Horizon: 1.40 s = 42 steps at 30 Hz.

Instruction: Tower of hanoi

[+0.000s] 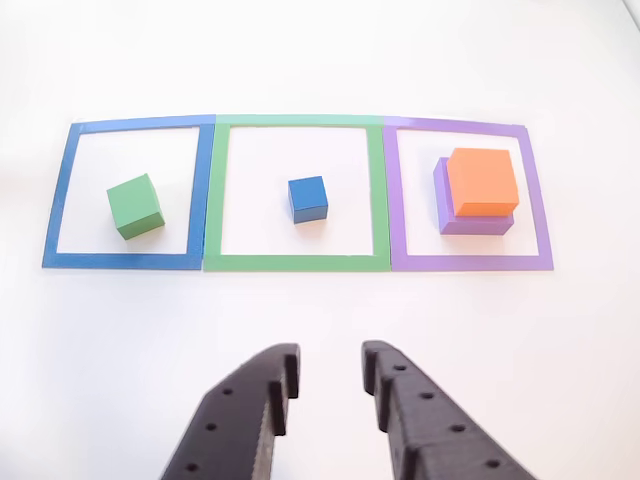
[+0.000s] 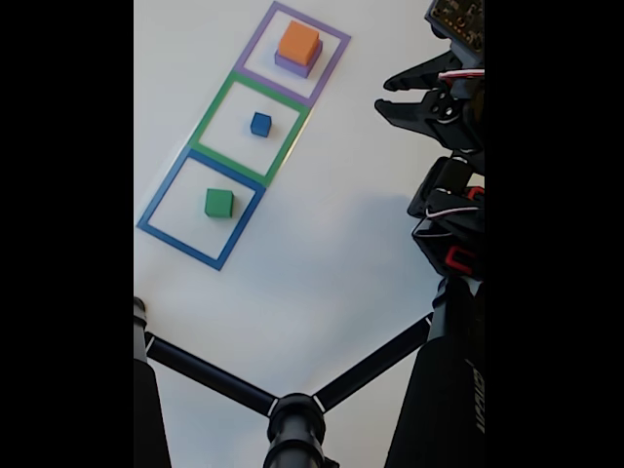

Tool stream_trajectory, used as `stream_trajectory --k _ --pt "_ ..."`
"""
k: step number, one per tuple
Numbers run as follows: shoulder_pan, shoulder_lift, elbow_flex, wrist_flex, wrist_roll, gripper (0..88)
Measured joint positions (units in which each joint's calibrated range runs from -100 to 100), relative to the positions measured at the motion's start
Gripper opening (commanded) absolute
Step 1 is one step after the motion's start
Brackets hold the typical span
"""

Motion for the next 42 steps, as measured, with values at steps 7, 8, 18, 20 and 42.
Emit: stream_trajectory --k 7,8,18,20,42 --pt "3.4 -0.1 10.3 -5.6 0.0 25.6" --pt "4.3 -0.1 12.6 -7.5 0.0 27.0" --pt "10.2 2.8 45.9 -46.0 0.0 28.3" --pt "10.3 6.3 49.7 -55.5 0.0 28.5" --pt "7.5 51.2 73.3 -139.0 0.0 33.2"
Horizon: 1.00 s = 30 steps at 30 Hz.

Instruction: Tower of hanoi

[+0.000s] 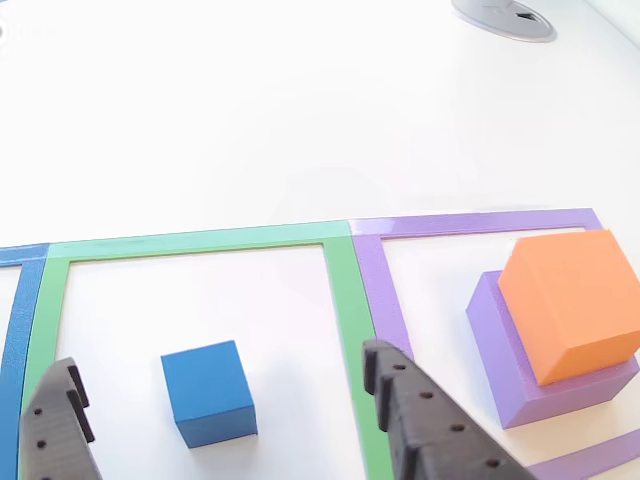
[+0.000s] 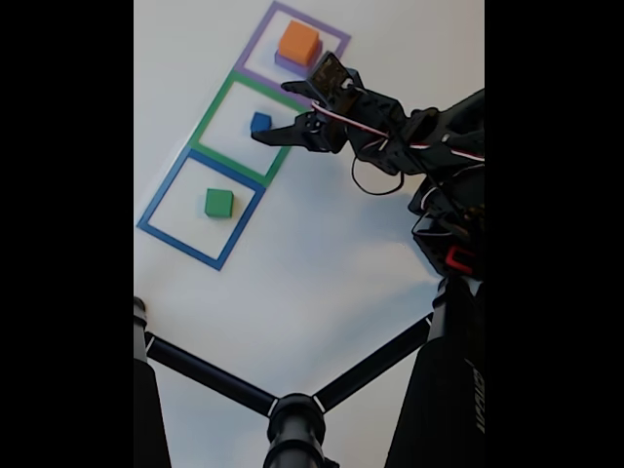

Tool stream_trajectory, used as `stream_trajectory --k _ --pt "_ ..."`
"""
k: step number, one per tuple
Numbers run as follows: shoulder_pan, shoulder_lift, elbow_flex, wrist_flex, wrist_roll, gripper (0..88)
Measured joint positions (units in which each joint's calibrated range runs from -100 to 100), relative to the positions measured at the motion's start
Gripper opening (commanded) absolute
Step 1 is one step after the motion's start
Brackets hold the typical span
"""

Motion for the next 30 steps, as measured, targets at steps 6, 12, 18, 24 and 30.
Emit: stream_trajectory --k 6,12,18,24,30 --pt "-0.1 15.1 -4.2 -12.1 0.0 32.9" --pt "-0.5 27.8 -9.7 -19.8 0.0 31.5" --pt "-2.8 31.2 -11.2 -21.5 0.0 30.8" --pt "-4.2 31.3 -10.4 -21.8 0.0 27.1" --pt "-4.4 31.3 -9.8 -22.0 0.0 16.1"
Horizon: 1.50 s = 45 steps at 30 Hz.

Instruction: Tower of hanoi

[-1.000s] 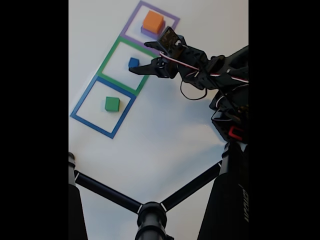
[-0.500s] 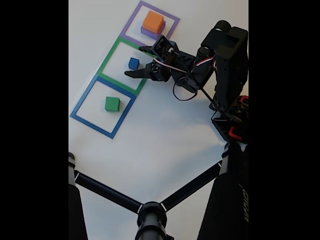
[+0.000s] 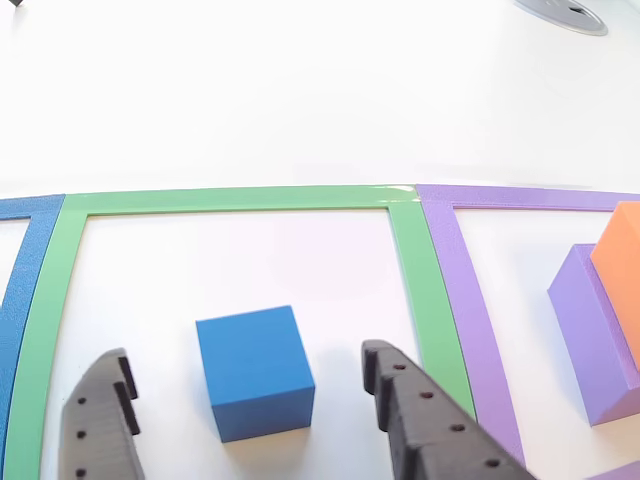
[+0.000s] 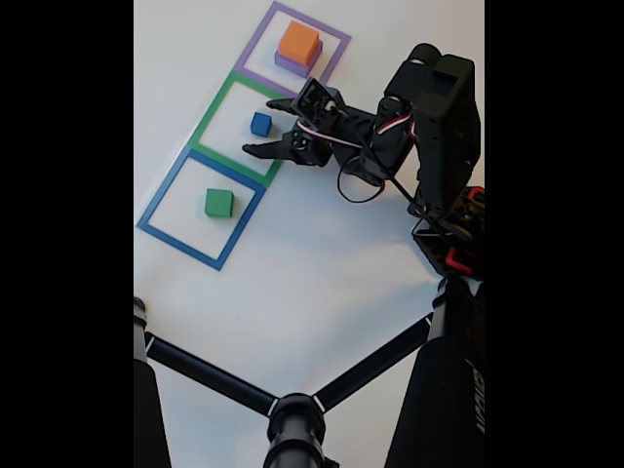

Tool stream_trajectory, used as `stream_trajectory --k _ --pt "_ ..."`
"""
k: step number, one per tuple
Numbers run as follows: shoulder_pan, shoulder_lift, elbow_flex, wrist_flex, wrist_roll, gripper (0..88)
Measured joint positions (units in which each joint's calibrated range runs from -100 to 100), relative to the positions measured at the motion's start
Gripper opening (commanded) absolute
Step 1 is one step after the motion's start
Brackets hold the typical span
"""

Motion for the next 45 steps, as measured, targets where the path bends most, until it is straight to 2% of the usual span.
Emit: stream_trajectory --k 12,23,27,30,34,39,45 --pt "-1.4 0.3 0.2 0.0 0.0 4.5" --pt "-3.0 -0.1 0.5 0.2 0.0 3.4" --pt "-3.0 -8.0 3.5 6.1 -0.2 3.0" --pt "-3.4 -19.9 5.8 15.8 -0.4 2.9" --pt "-4.1 -40.4 5.8 36.3 -0.4 2.7" --pt "-3.4 -63.5 -5.8 72.1 -0.4 2.6" --pt "-5.6 -70.2 -36.3 118.7 -0.4 2.6"
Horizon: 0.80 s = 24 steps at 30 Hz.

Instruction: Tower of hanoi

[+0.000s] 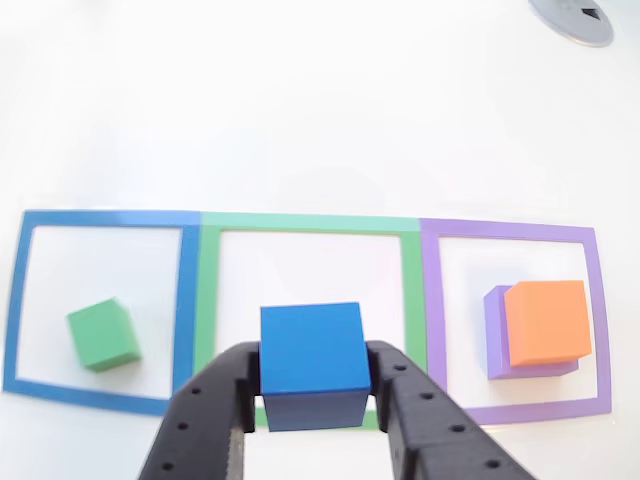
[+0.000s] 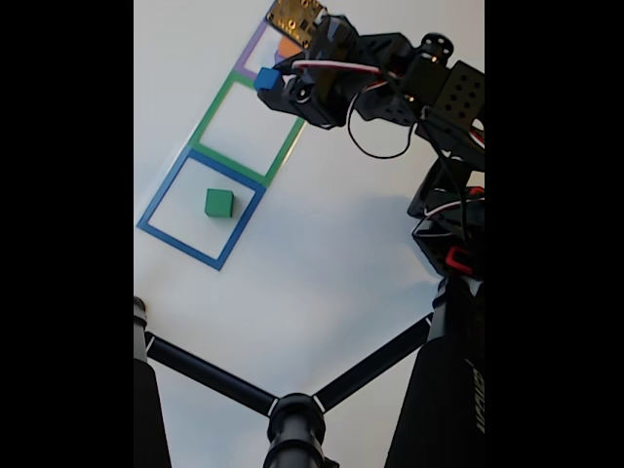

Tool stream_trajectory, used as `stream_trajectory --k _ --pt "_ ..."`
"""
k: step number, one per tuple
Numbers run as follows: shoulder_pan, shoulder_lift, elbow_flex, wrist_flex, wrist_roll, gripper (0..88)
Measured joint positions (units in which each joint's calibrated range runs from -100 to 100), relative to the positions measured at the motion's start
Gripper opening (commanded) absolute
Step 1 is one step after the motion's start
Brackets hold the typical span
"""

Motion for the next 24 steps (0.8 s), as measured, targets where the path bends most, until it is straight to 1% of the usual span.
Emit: stream_trajectory --k 2,4,7,9,14,19,22,24 --pt "-3.4 -0.7 -9.5 10.9 0.2 2.6" --pt "-5.9 -1.7 -17.2 19.0 0.4 2.6" --pt "-10.2 -3.6 -25.1 27.2 0.0 2.5" --pt "-14.4 -5.0 -28.2 30.3 0.2 2.5" --pt "-20.6 -7.6 -33.5 34.9 0.2 2.5" --pt "-25.0 -8.3 -34.2 35.9 0.2 2.5" --pt "-26.8 -9.0 -28.4 33.1 0.4 2.5" --pt "-27.0 -8.9 -22.2 28.1 0.0 2.6"
